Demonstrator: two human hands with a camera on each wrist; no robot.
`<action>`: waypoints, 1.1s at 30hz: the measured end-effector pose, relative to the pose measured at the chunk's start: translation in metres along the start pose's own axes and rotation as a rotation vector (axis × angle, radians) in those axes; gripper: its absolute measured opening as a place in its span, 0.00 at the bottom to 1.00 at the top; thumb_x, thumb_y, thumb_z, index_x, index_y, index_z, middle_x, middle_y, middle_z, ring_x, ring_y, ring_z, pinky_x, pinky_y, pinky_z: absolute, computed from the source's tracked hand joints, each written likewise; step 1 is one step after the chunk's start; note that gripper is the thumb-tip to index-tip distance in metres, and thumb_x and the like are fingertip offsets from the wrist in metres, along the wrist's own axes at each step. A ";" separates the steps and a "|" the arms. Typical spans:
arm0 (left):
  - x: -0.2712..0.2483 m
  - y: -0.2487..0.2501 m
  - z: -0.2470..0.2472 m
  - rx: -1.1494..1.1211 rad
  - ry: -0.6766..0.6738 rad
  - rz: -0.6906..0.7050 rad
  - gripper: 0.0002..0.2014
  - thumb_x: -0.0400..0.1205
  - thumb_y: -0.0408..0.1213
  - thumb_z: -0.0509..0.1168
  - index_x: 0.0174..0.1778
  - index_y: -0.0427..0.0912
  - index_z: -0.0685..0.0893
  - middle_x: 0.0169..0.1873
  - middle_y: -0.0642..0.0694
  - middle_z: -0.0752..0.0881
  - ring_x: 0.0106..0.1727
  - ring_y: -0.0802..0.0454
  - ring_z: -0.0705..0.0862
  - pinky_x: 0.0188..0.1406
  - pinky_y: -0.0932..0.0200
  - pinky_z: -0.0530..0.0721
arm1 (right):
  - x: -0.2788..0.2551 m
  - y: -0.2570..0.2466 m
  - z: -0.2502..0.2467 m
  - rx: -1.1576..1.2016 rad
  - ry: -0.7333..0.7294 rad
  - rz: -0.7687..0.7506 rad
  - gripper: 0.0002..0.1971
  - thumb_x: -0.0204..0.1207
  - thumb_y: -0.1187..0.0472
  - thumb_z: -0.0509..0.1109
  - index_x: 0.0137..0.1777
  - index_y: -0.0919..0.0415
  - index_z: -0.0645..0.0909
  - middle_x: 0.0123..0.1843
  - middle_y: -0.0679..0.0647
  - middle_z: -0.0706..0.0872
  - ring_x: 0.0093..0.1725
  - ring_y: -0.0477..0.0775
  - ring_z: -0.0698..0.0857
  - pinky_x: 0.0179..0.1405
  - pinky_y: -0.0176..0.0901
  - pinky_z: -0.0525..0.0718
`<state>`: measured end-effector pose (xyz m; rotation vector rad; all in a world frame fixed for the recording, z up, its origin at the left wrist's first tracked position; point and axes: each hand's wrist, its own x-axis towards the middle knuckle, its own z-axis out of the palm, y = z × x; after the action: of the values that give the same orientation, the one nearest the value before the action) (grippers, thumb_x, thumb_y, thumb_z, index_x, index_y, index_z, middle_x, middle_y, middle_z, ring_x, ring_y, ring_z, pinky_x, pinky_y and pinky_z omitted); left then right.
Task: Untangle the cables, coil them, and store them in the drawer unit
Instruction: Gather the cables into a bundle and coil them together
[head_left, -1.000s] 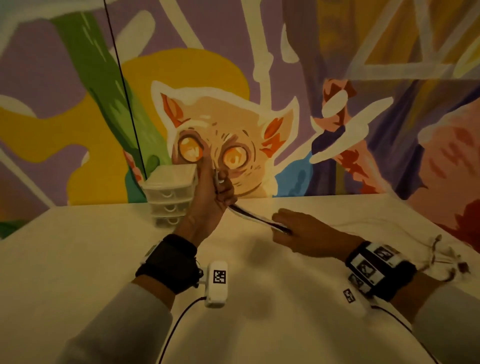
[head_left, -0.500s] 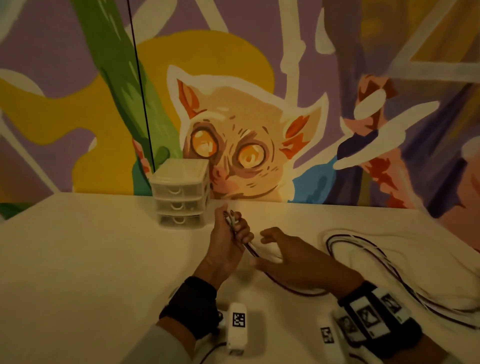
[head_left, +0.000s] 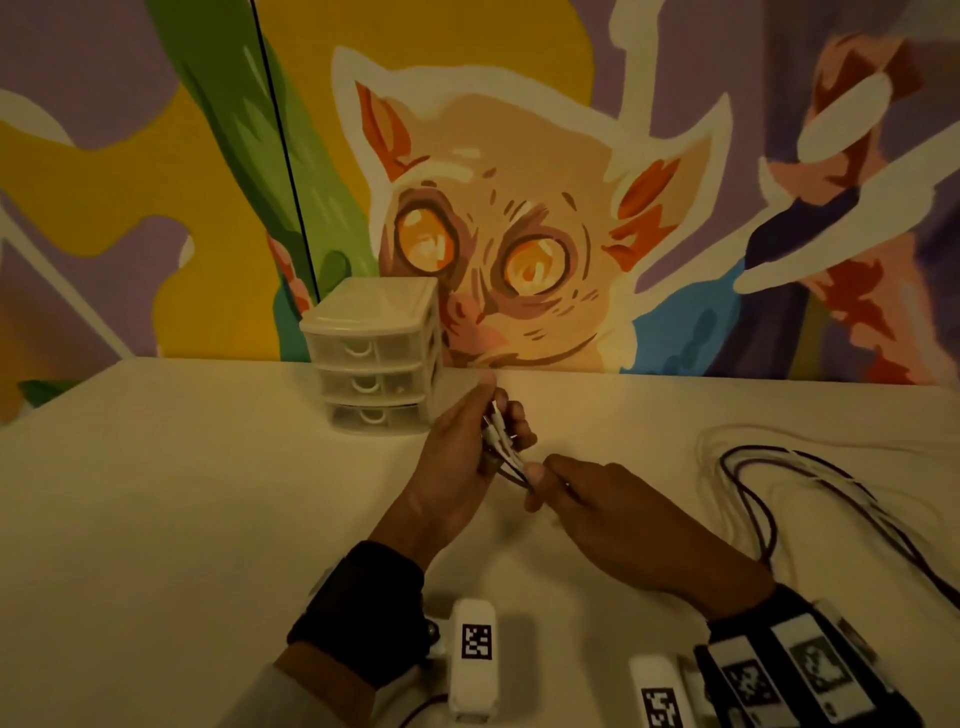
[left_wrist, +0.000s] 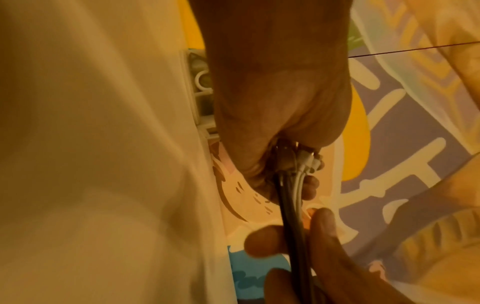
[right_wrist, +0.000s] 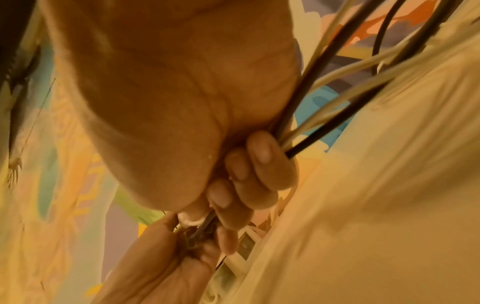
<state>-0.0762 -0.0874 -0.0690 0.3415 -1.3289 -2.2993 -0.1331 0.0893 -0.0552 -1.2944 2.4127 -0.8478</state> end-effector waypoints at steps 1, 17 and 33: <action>-0.002 -0.002 0.001 -0.001 0.005 0.011 0.20 0.95 0.47 0.58 0.40 0.43 0.83 0.40 0.43 0.87 0.38 0.50 0.89 0.53 0.50 0.90 | -0.002 0.000 0.001 0.037 0.000 -0.002 0.22 0.89 0.33 0.53 0.53 0.40 0.85 0.32 0.49 0.85 0.30 0.44 0.83 0.35 0.42 0.80; -0.020 0.003 0.004 0.029 -0.037 0.037 0.17 0.96 0.33 0.54 0.70 0.32 0.86 0.58 0.38 0.95 0.58 0.43 0.96 0.51 0.55 0.94 | -0.002 -0.008 0.011 0.352 -0.032 0.019 0.11 0.92 0.48 0.59 0.51 0.47 0.81 0.37 0.49 0.87 0.29 0.43 0.80 0.33 0.43 0.79; -0.033 0.005 0.016 0.691 -0.294 0.169 0.25 0.96 0.56 0.49 0.72 0.53 0.89 0.70 0.59 0.90 0.68 0.61 0.88 0.55 0.55 0.87 | -0.007 -0.008 0.005 0.095 0.011 -0.008 0.17 0.95 0.48 0.53 0.61 0.51 0.83 0.46 0.38 0.83 0.45 0.45 0.86 0.45 0.38 0.86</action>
<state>-0.0533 -0.0610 -0.0575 0.0933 -2.1944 -1.7343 -0.1213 0.0896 -0.0543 -1.2677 2.3465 -0.9621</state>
